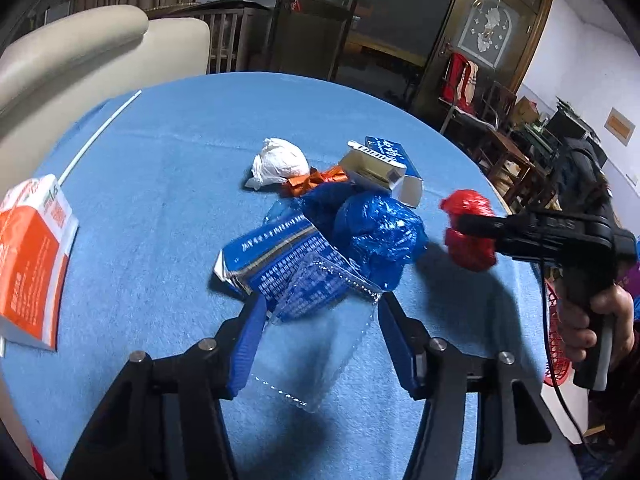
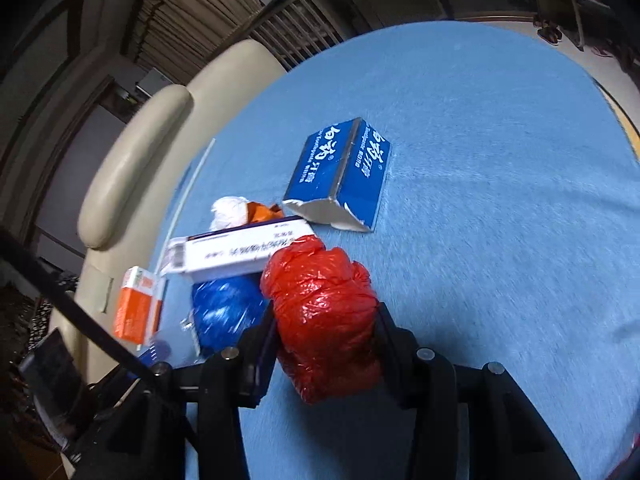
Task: Collect trash
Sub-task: 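Carry the tray and red bag to the basket and release both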
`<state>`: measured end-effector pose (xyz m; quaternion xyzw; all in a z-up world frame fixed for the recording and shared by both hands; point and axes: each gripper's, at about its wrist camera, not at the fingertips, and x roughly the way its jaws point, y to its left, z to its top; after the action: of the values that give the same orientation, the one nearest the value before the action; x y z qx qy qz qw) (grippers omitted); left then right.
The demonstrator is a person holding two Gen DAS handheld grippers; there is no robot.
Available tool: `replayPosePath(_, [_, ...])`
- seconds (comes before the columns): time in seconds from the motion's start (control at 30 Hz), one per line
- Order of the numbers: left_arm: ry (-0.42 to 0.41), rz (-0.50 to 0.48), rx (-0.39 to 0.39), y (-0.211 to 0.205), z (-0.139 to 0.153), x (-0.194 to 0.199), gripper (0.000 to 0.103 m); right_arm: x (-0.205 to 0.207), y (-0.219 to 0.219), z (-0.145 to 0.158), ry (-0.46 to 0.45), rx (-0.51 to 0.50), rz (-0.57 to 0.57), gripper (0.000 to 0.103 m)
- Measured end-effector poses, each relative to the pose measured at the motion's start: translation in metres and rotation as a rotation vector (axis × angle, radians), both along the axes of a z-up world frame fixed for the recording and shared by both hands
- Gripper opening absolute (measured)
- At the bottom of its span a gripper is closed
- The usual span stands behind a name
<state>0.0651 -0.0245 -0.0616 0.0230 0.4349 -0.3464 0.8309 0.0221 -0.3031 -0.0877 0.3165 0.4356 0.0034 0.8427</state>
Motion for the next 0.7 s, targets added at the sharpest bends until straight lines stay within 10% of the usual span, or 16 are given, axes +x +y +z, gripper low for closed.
replayPosePath(0.37, [-0.002,0.03,-0.065,0.007,0.018,-0.043,0.05,-0.08,-0.011,0.028,-0.1,-0.015,-0.006,0.048])
replayPosePath(0.7, [-0.133,-0.025,0.03,-0.041,0.052,-0.101,0.05,-0.14,-0.028,0.037,-0.144,-0.028,-0.053,0.048])
